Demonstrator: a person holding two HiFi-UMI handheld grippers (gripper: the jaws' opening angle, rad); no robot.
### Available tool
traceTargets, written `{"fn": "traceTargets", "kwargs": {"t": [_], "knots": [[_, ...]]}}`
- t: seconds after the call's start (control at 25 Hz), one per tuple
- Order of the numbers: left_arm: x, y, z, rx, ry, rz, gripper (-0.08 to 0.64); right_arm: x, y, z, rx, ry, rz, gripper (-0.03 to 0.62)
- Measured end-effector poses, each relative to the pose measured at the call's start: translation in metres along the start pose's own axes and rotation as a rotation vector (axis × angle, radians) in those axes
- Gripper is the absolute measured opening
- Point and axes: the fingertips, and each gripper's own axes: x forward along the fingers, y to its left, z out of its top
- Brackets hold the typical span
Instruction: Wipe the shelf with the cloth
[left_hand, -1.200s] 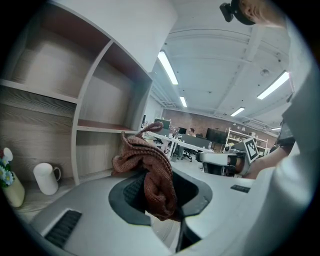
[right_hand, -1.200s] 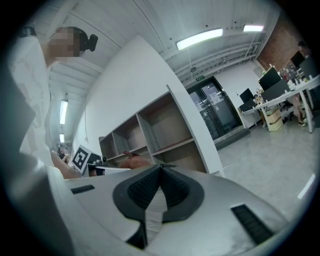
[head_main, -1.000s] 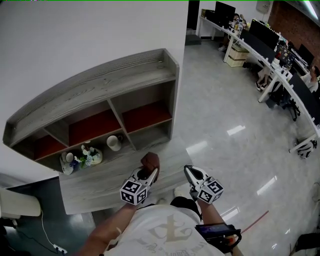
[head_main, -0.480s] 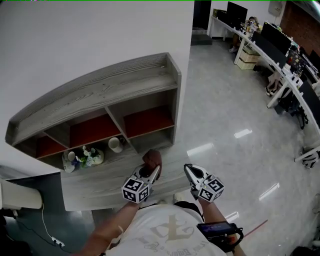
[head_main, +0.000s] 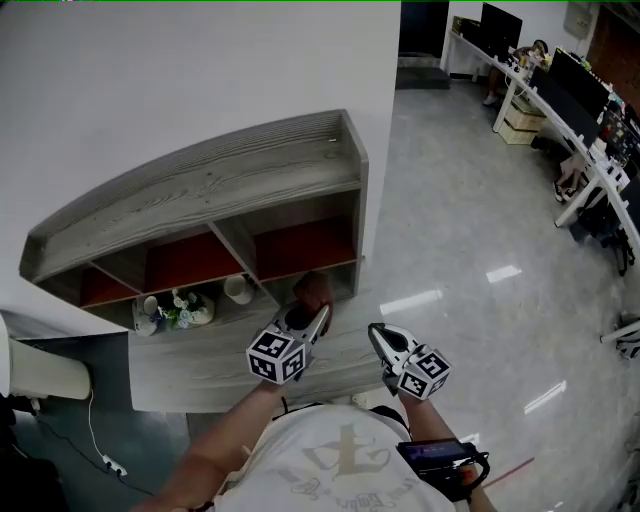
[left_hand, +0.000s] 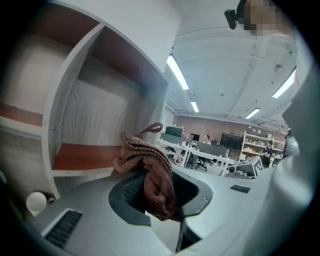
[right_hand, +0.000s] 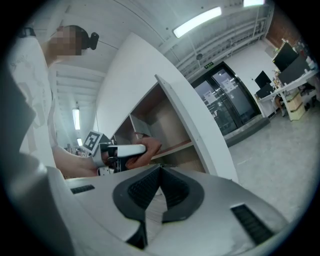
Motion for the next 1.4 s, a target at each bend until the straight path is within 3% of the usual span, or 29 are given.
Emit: {"fn": "traceTargets", "kwargs": {"t": [0.48,1.12,1.4], "knots": [[0.072,0.033,0.051,0.086,0.062,0.095,0.101,0.025,-0.02,0.011,0.017,0.015,0.113,0.005],[0.15,0.064,0.046,0.044,0.245,0.188,0.1,0.023,-0.054,-0.006,0.078,0.06,0.187,0.005],[0.156,0.064,0.037,0.096,0.36,0.243,0.097,0.018,-0.064,-0.005,0.075,0.066,0.198,0.005]]}}
